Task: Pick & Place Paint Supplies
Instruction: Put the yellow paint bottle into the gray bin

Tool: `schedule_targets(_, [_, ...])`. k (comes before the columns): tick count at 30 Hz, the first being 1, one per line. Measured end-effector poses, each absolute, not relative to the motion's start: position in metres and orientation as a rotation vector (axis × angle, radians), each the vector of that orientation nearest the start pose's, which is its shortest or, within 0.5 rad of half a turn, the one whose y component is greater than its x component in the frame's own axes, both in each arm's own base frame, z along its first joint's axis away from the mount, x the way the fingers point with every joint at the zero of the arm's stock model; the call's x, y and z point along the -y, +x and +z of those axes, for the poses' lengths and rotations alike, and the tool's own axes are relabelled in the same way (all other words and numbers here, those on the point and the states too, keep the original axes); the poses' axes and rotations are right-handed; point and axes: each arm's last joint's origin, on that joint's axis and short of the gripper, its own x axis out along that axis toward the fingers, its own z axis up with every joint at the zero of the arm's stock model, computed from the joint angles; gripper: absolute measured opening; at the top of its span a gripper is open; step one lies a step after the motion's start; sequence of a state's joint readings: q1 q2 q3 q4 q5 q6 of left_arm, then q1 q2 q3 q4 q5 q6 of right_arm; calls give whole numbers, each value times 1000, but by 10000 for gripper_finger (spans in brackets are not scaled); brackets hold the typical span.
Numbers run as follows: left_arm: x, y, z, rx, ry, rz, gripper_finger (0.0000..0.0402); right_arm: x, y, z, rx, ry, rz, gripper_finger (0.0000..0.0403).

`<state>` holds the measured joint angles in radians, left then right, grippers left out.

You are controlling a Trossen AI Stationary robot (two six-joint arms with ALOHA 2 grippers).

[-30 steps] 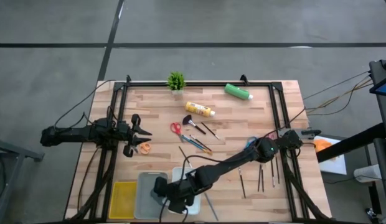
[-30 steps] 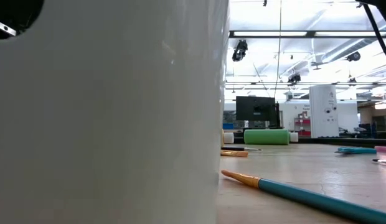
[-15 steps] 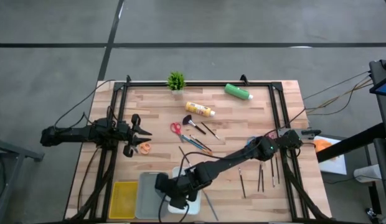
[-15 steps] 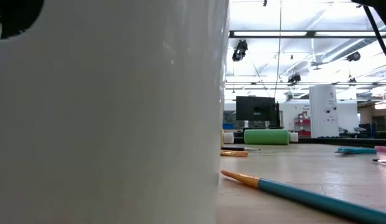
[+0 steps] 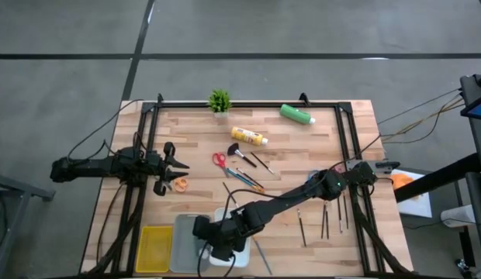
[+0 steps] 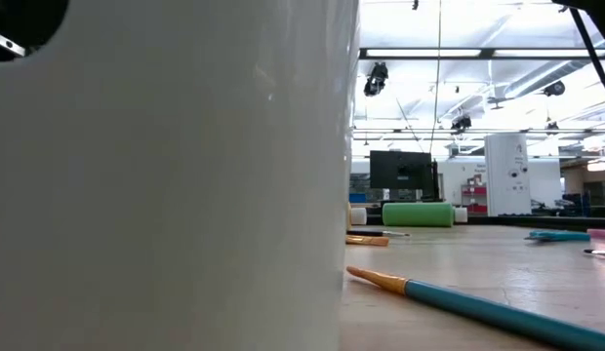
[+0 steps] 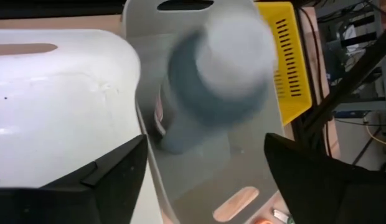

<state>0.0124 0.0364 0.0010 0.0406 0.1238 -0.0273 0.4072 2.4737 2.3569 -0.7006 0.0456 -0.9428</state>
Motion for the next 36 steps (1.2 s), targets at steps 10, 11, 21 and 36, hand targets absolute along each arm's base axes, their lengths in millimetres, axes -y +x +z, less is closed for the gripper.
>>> schedule_targets(10, [2, 100, 165, 4, -27, -112, 104, -214, 500, 228, -582, -1067, 693, 334])
schedule_targets(11, [2, 100, 165, 4, -27, -111, 104, -214, 500, 228, -581, -1067, 693, 334])
schedule_targets(21, [2, 100, 165, 3, -27, -111, 104, -210, 496, 254, -537, -1071, 631, 334])
schedule_targets(36, [2, 100, 165, 4, -27, -112, 104, -166, 461, 331, -712, -500, 303, 334])
